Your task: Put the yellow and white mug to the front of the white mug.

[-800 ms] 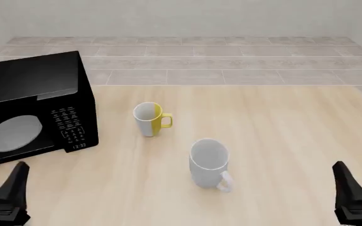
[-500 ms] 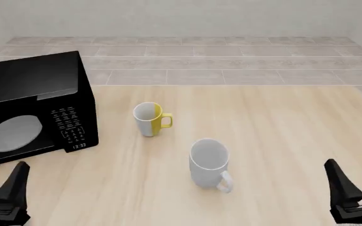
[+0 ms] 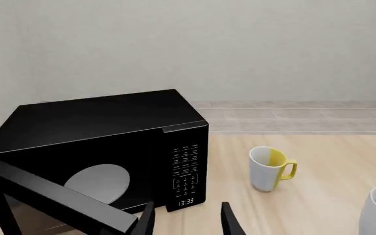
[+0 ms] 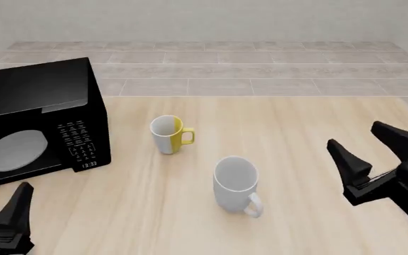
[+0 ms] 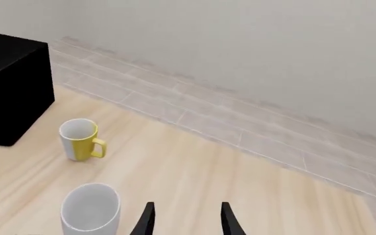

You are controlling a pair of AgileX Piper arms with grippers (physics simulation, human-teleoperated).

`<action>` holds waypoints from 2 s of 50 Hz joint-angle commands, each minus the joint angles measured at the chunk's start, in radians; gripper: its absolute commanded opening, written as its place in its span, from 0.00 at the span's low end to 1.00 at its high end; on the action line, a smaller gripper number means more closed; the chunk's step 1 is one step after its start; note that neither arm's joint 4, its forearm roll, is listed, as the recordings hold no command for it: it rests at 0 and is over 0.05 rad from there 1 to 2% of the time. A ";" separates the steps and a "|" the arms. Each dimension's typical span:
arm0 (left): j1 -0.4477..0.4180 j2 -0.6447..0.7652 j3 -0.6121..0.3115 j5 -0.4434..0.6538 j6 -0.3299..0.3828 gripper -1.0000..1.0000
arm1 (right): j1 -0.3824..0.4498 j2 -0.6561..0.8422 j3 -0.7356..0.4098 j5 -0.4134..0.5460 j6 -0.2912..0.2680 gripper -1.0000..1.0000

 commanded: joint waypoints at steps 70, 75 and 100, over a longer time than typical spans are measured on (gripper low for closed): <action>0.000 0.000 0.000 0.000 0.000 1.00 | 0.269 1.180 -1.230 0.717 -0.481 1.00; 0.000 0.000 0.000 0.000 0.000 1.00 | 0.280 1.214 -1.260 0.727 -0.481 1.00; 0.000 0.000 0.000 0.000 0.000 1.00 | 0.339 1.351 -1.354 0.714 -0.463 1.00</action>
